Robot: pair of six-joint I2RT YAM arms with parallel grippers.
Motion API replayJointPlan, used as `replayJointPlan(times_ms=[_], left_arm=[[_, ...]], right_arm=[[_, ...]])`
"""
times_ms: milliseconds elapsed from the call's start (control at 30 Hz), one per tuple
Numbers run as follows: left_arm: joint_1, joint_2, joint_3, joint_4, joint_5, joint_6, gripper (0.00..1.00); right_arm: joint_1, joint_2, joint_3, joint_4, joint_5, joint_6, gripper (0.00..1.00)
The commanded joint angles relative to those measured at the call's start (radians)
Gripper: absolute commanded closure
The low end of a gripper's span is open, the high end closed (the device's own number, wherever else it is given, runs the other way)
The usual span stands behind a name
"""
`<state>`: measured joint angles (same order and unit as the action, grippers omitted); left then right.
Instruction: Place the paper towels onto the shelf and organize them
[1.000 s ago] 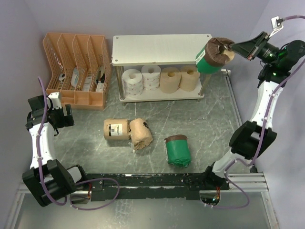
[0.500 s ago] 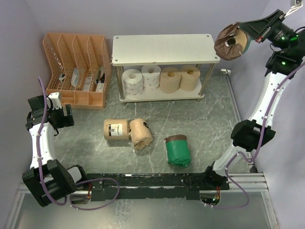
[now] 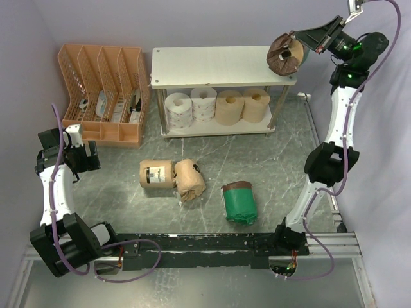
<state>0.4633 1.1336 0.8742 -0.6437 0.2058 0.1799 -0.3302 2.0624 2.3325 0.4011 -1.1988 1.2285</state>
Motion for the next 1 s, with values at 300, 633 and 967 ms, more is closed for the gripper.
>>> replayJointPlan(times_ms=[300, 633, 967], left_arm=[[0.008, 0.006, 0.031, 0.001, -0.012, -0.004, 0.04], [0.008, 0.024, 0.034, -0.003, -0.007, -0.002, 0.04], [0.008, 0.032, 0.036, -0.008, 0.002, 0.001, 0.04]], right_arm=[[0.072, 0.095, 0.141, 0.122, 0.132, 0.043, 1.00], [0.082, 0.174, 0.064, 0.114, 0.137, 0.045, 1.00], [0.062, 0.214, 0.038, 0.052, 0.181, -0.042, 0.75]])
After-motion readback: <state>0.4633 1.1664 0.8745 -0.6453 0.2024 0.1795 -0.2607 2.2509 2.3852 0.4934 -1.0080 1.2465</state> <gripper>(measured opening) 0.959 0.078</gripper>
